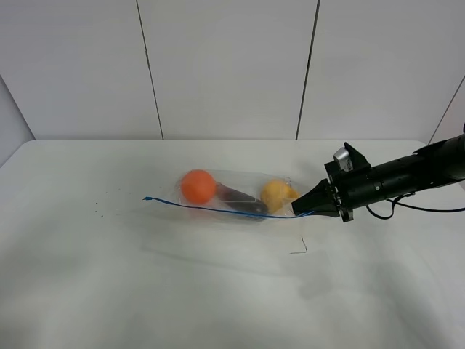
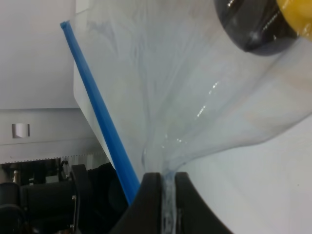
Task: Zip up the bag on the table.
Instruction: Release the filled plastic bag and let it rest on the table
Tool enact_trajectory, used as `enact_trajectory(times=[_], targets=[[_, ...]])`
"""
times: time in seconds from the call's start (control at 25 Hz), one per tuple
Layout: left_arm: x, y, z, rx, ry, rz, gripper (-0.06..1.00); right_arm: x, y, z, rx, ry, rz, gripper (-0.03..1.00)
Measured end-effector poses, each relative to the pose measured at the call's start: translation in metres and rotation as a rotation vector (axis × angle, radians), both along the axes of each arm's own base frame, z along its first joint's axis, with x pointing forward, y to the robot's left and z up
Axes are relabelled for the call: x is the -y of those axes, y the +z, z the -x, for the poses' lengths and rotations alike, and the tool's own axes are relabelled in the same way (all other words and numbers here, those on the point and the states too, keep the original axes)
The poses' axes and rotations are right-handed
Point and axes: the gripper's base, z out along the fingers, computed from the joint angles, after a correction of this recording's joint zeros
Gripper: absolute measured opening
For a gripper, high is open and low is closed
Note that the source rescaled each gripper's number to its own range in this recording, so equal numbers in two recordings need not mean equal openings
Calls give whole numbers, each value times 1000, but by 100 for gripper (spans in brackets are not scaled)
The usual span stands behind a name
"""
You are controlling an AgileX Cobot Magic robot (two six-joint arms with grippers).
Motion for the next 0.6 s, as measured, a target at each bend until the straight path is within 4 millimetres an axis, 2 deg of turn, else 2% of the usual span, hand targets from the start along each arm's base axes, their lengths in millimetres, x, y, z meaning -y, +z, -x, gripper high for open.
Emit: enact_trajectory(times=[0.6], targets=[[-9, -1, 1, -8, 157, 44, 99, 0, 0, 0, 0, 0, 0, 0]])
